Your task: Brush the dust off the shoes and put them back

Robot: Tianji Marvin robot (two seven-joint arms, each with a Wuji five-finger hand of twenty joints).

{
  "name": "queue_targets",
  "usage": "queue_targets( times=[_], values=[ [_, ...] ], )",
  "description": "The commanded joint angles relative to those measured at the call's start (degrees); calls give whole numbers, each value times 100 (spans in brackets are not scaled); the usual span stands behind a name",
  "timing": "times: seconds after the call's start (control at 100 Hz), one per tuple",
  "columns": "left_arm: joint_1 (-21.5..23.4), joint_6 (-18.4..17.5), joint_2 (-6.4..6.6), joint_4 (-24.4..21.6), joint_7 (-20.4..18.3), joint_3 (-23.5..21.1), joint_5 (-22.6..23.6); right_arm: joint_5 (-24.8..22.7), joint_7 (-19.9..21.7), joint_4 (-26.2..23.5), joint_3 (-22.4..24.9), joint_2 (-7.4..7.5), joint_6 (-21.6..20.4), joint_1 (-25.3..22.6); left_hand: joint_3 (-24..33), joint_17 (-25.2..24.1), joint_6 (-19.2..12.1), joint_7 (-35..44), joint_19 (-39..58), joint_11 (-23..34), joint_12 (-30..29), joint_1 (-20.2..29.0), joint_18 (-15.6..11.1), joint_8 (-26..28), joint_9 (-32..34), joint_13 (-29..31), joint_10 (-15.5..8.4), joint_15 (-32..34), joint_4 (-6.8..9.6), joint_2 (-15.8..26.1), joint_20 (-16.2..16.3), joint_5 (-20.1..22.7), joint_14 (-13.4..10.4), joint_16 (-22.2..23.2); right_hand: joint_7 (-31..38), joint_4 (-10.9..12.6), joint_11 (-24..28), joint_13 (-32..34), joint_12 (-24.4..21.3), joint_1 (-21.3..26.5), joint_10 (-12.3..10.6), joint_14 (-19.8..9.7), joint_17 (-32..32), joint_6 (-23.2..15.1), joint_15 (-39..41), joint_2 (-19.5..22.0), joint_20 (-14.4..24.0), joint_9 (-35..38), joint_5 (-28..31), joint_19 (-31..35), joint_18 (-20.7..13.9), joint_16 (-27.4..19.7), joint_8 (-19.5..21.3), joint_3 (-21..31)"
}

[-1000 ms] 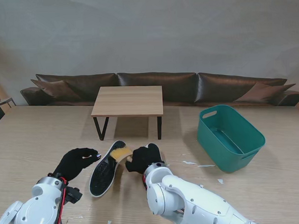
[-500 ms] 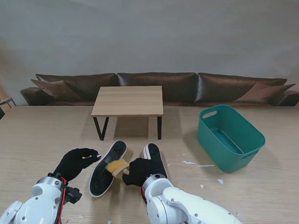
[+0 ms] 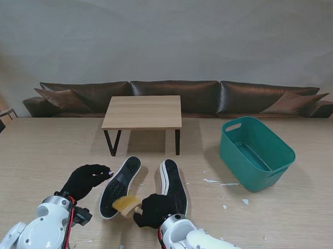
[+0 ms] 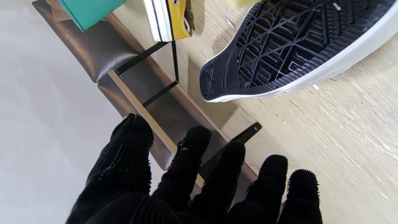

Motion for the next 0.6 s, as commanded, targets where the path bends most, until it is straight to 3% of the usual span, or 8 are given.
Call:
queue_targets(
  times=[0.0,0.38,0.59],
  values=[
    [27,-30,-18,-15,-114,-6,-14,-42,74,-102,-12,37,-68,-142,-32,-53,-91,-22,-94,3,-34,46,-163,-3,-65,-212,-37,-135,190,81,-63,-40,-52,-25,403,71,595,-288,90,183,198,-733,2946,536,291,373,86,339,747,813,-322,-53,26,349],
    [144,-67,-27,-95,-49,-46,43,-218,120,-532,371,215,-468,-709,-31,-41,-72,-18,-91,5,-33,41,-152,0,-50,-202,-30,-133,190,88,-61,-26,-39,-23,394,74,591,-287,89,185,205,-738,2945,528,288,378,72,339,747,819,-308,-53,26,343],
    [189,-49,-27,-142,-47,-66,74,-173,75,-884,619,185,-359,-806,-28,-20,-64,-10,-83,10,-31,42,-148,4,-31,-192,-19,-126,192,89,-58,-4,-24,-20,395,74,596,-289,91,195,230,-708,2944,552,292,358,71,340,748,823,-297,-51,26,364]
  ],
)
